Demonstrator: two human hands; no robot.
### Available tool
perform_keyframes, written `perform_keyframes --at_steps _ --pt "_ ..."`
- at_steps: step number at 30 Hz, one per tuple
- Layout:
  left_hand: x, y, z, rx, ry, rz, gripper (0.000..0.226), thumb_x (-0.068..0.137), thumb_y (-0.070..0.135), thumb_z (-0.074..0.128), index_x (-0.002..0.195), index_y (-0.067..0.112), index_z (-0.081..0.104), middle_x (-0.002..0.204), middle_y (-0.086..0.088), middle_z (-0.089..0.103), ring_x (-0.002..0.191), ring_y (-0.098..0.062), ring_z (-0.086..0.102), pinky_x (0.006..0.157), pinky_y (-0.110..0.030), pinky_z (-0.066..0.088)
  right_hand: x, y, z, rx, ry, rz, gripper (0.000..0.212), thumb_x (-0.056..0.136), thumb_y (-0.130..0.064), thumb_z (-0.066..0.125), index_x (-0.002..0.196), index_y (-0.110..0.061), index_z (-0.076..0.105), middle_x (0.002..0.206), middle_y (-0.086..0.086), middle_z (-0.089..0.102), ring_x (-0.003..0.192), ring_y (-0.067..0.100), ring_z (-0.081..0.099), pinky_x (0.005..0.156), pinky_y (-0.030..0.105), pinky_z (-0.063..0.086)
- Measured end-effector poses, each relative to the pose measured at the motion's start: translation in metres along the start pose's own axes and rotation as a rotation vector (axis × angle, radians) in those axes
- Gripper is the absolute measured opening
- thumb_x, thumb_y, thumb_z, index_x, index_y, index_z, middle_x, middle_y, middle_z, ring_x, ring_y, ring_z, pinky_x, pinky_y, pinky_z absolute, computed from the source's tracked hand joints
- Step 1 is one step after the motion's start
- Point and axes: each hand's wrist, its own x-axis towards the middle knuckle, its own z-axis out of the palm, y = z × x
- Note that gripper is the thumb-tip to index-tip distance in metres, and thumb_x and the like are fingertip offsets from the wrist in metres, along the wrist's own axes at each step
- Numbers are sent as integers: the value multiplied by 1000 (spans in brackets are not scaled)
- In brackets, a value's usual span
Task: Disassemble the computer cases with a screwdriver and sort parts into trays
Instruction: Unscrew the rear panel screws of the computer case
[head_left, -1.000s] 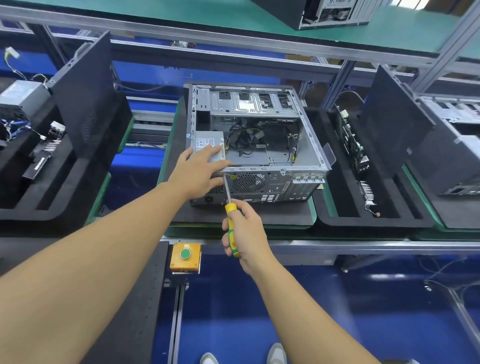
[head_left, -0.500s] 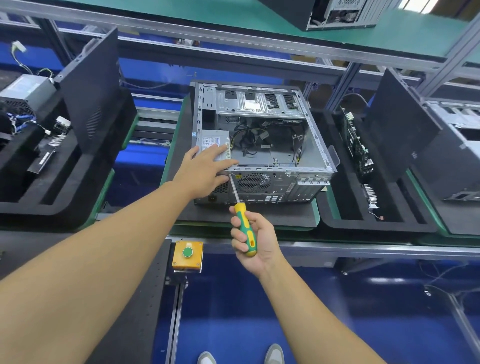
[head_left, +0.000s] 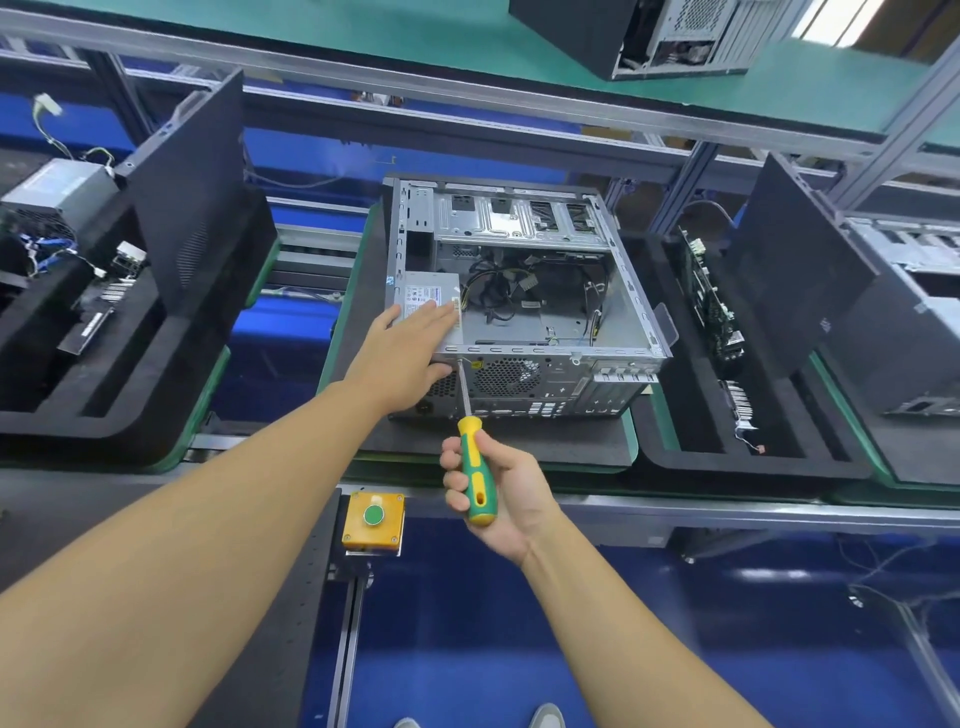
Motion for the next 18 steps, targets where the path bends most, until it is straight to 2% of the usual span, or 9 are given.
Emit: perform_keyframes --at_steps 4,7,9,10,12,14,15,16,18 --pt "-1 0 1 -39 11 7 71 96 37 61 156 24 26 165 8 20 152 -11 16 123 -42 7 5 14 15 -412 299 -232 23 102 -24 53 91 -6 61 70 6 56 49 13 51 44 27 47" --pt "-1 1 0 -35 8 16 68 97 36 59 156 24 27 165 8 21 152 -12 15 123 -42 6 9 20 23 -896 563 -419 22 96 -32 57 85 -13 56 76 6 61 55 16 64 58 43 61" --pt "-4 4 -4 -57 -6 15 64 97 30 55 155 23 29 164 8 22 151 -12 16 122 -43 6 9 21 24 -1130 631 -484 21 94 -36 56 84 -19 48 82 5 63 69 26 70 67 49 61" --pt "-7 7 -7 -88 8 6 60 96 27 54 152 23 34 161 7 27 150 -14 20 121 -43 8 9 19 23 -1175 631 -473 21 94 -36 55 85 -22 43 84 6 63 70 27 71 65 46 61" --pt "-24 20 -8 -186 173 -64 41 92 24 57 133 23 53 140 4 47 132 -20 42 109 -42 28 8 14 22 -1140 594 -396 23 96 -35 55 85 -25 37 87 7 62 58 22 67 51 33 57" --pt "-43 38 -8 -396 301 -288 16 90 34 61 100 22 57 105 4 56 99 -19 55 83 -34 42 10 9 22 -1064 554 -336 24 97 -33 57 88 -24 36 92 9 60 57 20 58 41 24 47" --pt "-49 46 -10 -581 217 -449 27 88 46 63 92 21 56 95 5 58 89 -17 57 73 -32 45 11 8 23 -1048 545 -322 24 96 -34 58 90 -24 37 95 11 60 59 20 56 40 22 45" --pt "-52 53 -12 -795 20 -603 40 84 58 65 89 19 59 91 3 62 84 -16 60 70 -32 48 11 7 24 -1040 538 -307 24 95 -35 59 94 -22 38 96 12 60 60 21 56 39 22 44" --pt "-54 62 -17 -1125 -366 -740 53 77 63 73 84 10 67 88 -6 70 81 -20 66 73 -35 56 9 6 27 -1021 508 -262 27 91 -35 59 104 -19 42 95 11 63 56 19 57 41 23 46"
